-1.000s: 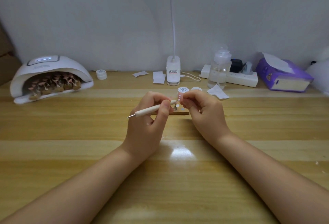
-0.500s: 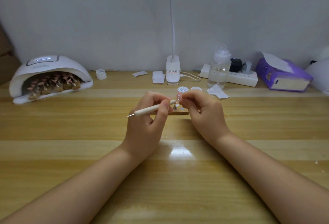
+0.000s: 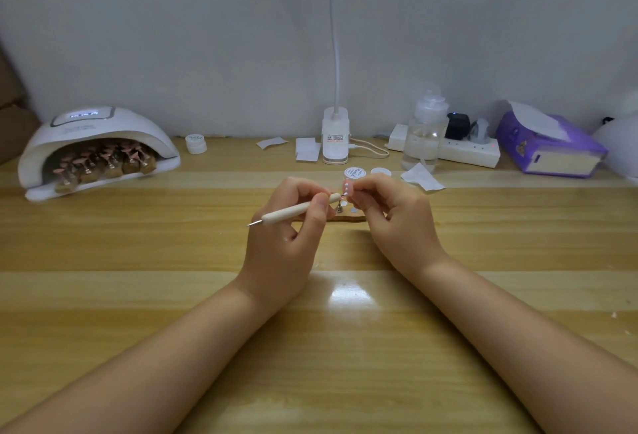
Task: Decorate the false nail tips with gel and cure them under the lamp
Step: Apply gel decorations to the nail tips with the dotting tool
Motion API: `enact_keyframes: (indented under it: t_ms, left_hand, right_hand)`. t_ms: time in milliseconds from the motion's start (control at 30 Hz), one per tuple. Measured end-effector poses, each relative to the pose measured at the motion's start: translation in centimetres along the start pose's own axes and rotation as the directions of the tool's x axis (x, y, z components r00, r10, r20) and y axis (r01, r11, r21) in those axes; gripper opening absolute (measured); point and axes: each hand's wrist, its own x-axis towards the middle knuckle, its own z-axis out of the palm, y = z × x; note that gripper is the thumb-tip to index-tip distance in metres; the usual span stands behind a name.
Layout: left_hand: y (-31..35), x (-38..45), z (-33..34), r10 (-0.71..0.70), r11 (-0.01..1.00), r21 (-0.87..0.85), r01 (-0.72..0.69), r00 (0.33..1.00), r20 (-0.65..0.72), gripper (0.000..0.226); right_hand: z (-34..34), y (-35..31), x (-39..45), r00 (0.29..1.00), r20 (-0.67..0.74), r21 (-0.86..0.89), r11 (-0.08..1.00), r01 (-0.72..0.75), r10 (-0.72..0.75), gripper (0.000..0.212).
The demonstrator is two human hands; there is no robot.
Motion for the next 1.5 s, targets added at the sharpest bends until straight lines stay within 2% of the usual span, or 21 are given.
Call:
enact_keyframes:
  t_ms: [133, 667, 967, 1133, 1333, 1500]
  left_hand:
    - [0.1, 0.0, 0.0, -0.005, 1.0, -0.013, 0.005, 1.0, 0.005, 0.008]
    - [0.1, 0.0, -0.1, -0.006, 1.0, -0.018, 0.007, 1.0, 0.007, 0.012]
    - [0.5, 0.3, -0.2, 0.074, 0.994, -0.074, -0.078, 0.996, -0.054, 0.008]
    - [0.8, 0.6, -0.3, 0.068, 0.991, -0.107, -0.075, 0.995, -0.069, 0.007]
    - [1.1, 1.0, -0.7, 0.134, 0.99, -0.021, -0.136, 0.988, -0.078, 0.007]
    - [0.6, 0.9, -0.9, 0.1, 0.993, 0.071, -0.094, 0.99, -0.095, 0.01]
  right_hand:
    - [0.0, 0.0, 0.0, 1.0, 0.0, 0.0, 1.0, -0.006, 0.006, 0.01]
    - [0.0, 0.0, 0.0, 1.0, -0.005, -0.009, 1.0, 0.008, -0.009, 0.01]
    - [0.1, 0.0, 0.1, 1.0, -0.025, 0.014, 1.0, 0.007, -0.007, 0.006]
    - [0.1, 0.0, 0.1, 1.0, -0.025, 0.017, 1.0, -0.004, 0.004, 0.004]
    - [0.0, -0.1, 0.0, 0.999, -0.027, 0.048, 0.998, -0.028, 0.029, 0.008]
    - [0.1, 0.0, 0.2, 0.996, -0.016, 0.05, 0.995, -0.086, 0.087, 0.01]
